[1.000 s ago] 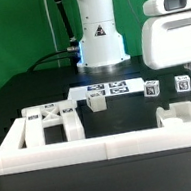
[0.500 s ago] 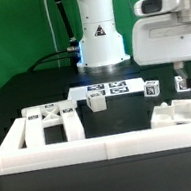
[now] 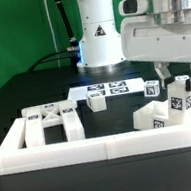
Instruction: Assemble chair
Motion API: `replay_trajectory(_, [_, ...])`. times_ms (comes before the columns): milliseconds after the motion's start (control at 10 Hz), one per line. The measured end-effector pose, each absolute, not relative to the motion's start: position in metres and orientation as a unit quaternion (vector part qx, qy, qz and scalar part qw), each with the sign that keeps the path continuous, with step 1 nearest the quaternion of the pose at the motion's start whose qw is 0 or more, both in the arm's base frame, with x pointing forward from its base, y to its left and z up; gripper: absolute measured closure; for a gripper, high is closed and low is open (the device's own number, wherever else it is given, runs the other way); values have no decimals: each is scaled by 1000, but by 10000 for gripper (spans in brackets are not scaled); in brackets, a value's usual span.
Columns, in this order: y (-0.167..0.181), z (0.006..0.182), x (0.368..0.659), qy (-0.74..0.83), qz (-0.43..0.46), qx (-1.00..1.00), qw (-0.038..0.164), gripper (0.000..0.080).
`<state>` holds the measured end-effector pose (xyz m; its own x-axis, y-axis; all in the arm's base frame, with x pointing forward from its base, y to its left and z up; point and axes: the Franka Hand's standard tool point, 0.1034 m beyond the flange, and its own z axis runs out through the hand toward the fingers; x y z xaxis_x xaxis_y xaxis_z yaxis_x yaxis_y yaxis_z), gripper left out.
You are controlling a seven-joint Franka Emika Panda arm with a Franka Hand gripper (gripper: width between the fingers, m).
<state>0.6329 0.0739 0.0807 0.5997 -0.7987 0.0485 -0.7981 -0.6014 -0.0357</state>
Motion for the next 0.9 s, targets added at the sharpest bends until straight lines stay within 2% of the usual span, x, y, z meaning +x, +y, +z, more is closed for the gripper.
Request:
replay_trajectory(100, [75,80,633,461,-29,-887,7,491])
replay_trajectory(200, [75,80,633,451,-29,-892,7,286])
replay_trajectory(300, [77,81,632,443,-28,-896,6,286])
replay_trajectory(400, [82,83,630,428,-23,-904,1,179])
replay_trajectory(600, [89,95,630,366,-22,-930,3,159])
replay_trajectory(900, [77,114,627,289,-22,-957,8,151])
